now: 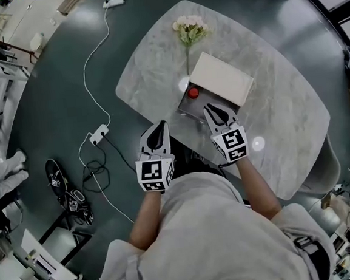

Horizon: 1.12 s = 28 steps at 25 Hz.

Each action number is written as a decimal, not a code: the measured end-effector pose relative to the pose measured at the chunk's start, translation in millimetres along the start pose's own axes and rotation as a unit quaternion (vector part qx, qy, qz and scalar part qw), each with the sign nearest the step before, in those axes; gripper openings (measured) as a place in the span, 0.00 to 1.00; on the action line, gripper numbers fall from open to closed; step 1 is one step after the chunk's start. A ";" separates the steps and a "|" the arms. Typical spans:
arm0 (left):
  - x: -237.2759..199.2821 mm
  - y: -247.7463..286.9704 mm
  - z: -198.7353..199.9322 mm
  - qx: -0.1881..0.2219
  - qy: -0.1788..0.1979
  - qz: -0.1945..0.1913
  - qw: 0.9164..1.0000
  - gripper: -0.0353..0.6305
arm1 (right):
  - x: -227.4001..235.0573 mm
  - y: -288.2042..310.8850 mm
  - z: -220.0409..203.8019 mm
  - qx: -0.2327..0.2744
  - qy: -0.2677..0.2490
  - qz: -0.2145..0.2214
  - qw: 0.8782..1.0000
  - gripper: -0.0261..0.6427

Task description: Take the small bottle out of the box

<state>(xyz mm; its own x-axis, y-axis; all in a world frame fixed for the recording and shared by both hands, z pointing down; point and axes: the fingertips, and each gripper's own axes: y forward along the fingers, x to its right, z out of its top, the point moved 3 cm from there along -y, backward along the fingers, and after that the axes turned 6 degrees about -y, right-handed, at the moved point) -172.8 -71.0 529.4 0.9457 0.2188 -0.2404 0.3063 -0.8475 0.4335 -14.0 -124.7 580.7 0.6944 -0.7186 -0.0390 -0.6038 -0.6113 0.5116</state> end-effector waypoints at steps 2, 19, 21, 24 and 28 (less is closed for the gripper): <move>-6.0 0.3 -0.5 -0.002 -0.002 0.004 1.000 0.09 | 0.0 8.4 -2.2 -0.009 0.001 0.006 1.000 0.15; -42.4 12.8 6.2 -0.008 -0.020 0.023 1.000 0.09 | 6.0 58.1 -5.3 -0.060 -0.012 0.014 0.998 0.28; -45.5 16.8 6.3 -0.011 -0.021 0.022 0.999 0.09 | 8.3 63.6 -6.1 -0.064 -0.011 0.013 0.998 0.29; -49.2 22.4 7.1 -0.016 -0.022 0.018 0.999 0.09 | 8.7 71.3 -5.8 -0.070 -0.010 0.013 0.997 0.30; -56.1 36.1 9.1 -0.020 -0.020 0.013 1.000 0.09 | 10.9 85.7 -9.3 -0.078 -0.013 0.018 0.997 0.30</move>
<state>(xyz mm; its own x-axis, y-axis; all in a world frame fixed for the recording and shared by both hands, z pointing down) -215.8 -118.3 550.6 0.9485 0.1770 -0.2625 0.2867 -0.8321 0.4748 -54.5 -181.8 632.1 0.6616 -0.7488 -0.0384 -0.5594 -0.5271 0.6397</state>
